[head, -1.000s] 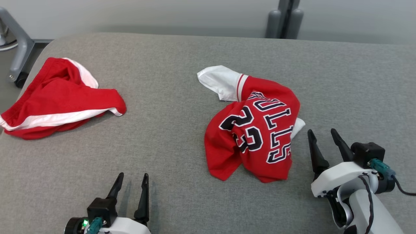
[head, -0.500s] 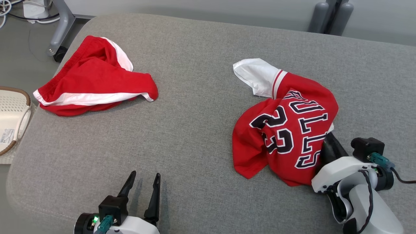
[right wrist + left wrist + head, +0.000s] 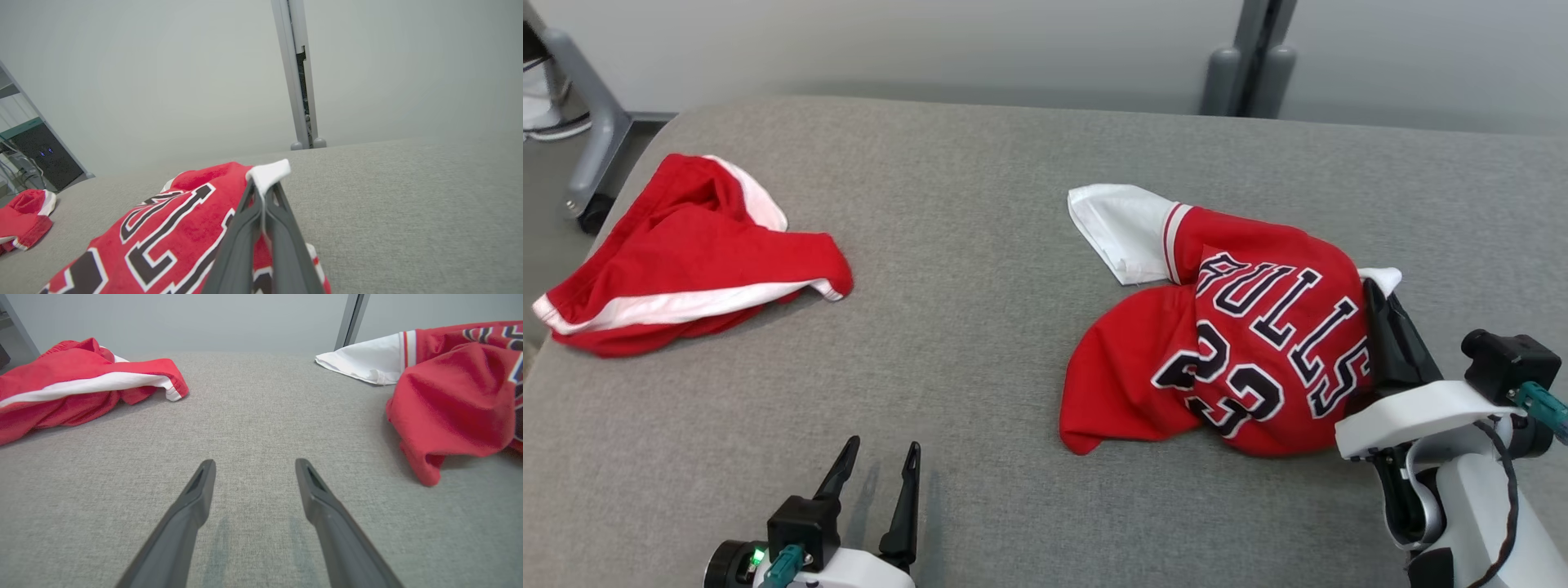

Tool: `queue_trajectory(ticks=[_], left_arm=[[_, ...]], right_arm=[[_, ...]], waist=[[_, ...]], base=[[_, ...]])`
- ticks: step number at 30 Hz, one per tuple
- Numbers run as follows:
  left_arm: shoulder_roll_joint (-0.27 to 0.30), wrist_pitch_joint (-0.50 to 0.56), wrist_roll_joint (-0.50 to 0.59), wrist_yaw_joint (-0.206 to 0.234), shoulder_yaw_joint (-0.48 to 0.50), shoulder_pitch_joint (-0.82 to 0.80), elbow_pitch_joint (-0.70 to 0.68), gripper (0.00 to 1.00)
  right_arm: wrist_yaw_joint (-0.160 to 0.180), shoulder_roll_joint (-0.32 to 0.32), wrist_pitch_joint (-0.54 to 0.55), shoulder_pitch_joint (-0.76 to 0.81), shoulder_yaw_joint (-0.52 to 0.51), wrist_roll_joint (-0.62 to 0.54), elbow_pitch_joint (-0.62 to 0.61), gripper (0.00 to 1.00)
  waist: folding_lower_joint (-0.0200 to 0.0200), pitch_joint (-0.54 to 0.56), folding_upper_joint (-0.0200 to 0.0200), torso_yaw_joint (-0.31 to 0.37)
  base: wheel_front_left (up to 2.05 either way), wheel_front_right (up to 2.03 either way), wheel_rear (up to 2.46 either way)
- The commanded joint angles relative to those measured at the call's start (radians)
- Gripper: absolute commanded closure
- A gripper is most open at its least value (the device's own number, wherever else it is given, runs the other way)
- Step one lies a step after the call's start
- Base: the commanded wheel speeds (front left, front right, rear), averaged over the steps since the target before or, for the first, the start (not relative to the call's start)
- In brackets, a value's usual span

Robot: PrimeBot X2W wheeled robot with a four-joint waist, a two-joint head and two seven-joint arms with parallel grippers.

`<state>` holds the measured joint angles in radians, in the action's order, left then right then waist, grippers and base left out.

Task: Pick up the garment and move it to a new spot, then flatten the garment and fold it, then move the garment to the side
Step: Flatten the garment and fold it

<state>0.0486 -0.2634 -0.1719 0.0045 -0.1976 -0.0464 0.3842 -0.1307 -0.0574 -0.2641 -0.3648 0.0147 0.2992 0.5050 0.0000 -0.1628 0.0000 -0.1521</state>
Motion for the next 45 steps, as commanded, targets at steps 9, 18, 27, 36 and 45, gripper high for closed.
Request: queue_trajectory(ticks=[9,18,27,36,45], left_arm=[[0.004,-0.002,-0.022,0.002,-0.008,0.016,0.013,0.0],[0.004,-0.002,-0.043,0.007,-0.027,0.016,0.029,0.0],[0.004,-0.002,-0.061,0.01,-0.046,0.018,0.039,0.0],[0.004,-0.002,-0.076,0.014,-0.069,-0.002,0.046,0.0],[0.004,-0.002,-0.086,0.02,-0.068,-0.013,0.048,0.0]], right_arm=[[0.0,-0.021,0.0,0.036,0.014,0.012,-0.138,1.0],[0.0,-0.039,0.0,-0.025,0.05,0.0,-0.179,1.0],[0.0,-0.015,0.0,-0.175,0.212,0.035,-0.223,1.0],[0.0,0.001,0.0,-0.258,0.254,0.018,-0.291,1.0],[0.0,-0.005,0.0,-0.147,0.056,-0.094,0.044,0.61]], waist=[[0.0,0.078,0.0,0.142],[0.0,0.09,0.0,0.161],[0.0,0.082,0.0,0.091],[0.0,0.054,0.0,0.028],[0.0,0.023,0.0,0.037]], base=[[0.0,0.0,0.0],[0.0,0.0,0.0],[0.0,0.0,0.0],[0.0,0.0,0.0],[0.0,0.0,0.0]])
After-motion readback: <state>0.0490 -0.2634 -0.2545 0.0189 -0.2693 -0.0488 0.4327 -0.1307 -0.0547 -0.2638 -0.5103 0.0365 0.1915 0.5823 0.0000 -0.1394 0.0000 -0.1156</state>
